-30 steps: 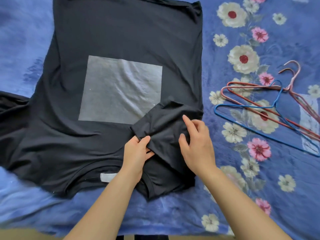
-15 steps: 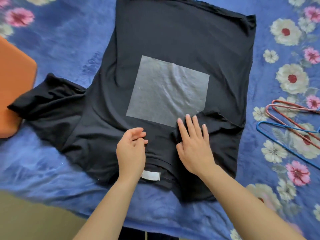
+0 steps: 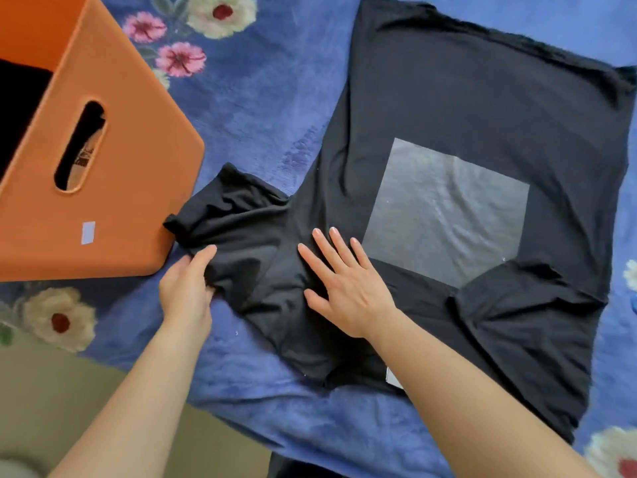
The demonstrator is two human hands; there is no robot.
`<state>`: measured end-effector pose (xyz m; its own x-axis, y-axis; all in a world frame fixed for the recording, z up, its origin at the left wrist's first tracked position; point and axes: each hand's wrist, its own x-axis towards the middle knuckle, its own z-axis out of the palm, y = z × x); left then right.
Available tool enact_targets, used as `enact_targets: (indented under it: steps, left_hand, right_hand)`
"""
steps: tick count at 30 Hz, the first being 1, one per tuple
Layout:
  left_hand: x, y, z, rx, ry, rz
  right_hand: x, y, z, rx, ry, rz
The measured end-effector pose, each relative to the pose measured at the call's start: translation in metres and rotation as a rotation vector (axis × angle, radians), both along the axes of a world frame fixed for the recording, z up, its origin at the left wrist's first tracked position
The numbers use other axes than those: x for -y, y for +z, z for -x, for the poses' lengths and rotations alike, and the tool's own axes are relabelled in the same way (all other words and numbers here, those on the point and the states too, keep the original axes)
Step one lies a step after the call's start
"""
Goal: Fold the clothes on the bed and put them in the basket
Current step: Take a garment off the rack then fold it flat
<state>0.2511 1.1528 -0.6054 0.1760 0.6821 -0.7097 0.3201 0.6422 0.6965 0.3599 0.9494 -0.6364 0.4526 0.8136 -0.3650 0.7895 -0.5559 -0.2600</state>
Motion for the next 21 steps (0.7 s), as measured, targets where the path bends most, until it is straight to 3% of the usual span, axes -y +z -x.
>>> enact_targets:
  steps: [4,5,7,9,11,12,14,15,18,21]
  left_hand:
    - [-0.011,0.007,-0.027,0.315,-0.026,0.207]
    - [-0.011,0.011,-0.032,0.294,-0.055,0.122]
    - [-0.002,0.024,-0.04,0.136,-0.234,-0.244]
    - [0.018,0.036,-0.044,0.062,-0.481,-0.606]
    - [0.039,0.042,-0.045,0.124,-0.757,-0.886]
    - [0.047,0.037,-0.043,0.185,-0.958,-0.979]
    - [0.061,0.019,-0.033,0.255,-1.41,-1.06]
    - [0.067,0.009,-0.025,0.217,-1.597,-1.062]
    - [0.075,-0.009,0.003,0.015,-1.772,-1.164]
    - [0.073,-0.009,0.018,-0.121,-1.561,-1.172]
  right_hand:
    - [-0.005,-0.006,-0.003,-0.015,-0.025,0.045]
    - [-0.005,-0.005,-0.003,-0.027,-0.035,0.034]
    - [-0.007,-0.002,-0.003,-0.097,-0.09,-0.003]
    - [-0.01,0.001,-0.007,-0.287,-0.238,-0.118]
    - [-0.019,0.016,-0.008,-0.551,-0.597,-0.413]
    - [-0.022,0.03,-0.011,-0.7,-0.877,-0.625]
    - [-0.019,0.049,-0.02,-1.023,-1.47,-0.949]
    - [-0.01,0.048,-0.023,-1.152,-1.638,-1.03]
    - [0.008,0.05,-0.027,-1.219,-1.69,-0.968]
    - [0.012,0.045,-0.029,-0.978,-1.545,-0.857]
